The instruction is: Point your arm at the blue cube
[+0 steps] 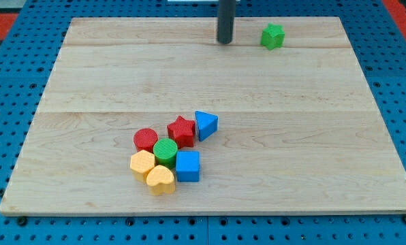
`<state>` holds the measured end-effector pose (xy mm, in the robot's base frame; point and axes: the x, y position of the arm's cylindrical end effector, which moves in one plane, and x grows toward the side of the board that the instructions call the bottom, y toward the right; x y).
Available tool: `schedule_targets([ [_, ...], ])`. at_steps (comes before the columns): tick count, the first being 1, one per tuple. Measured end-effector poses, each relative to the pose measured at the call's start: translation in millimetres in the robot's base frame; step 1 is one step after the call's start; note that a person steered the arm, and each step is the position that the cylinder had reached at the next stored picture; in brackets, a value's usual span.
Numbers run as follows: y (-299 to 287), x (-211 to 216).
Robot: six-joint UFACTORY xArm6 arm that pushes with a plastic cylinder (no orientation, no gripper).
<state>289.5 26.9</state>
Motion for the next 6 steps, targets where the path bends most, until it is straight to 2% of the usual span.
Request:
schedule_targets([
  [2, 71.7, 211.3],
  [3, 69.3, 300.9],
  [4, -14.3, 314.3],
  [5, -52.6, 306.4],
  [6, -45.7, 281.6],
])
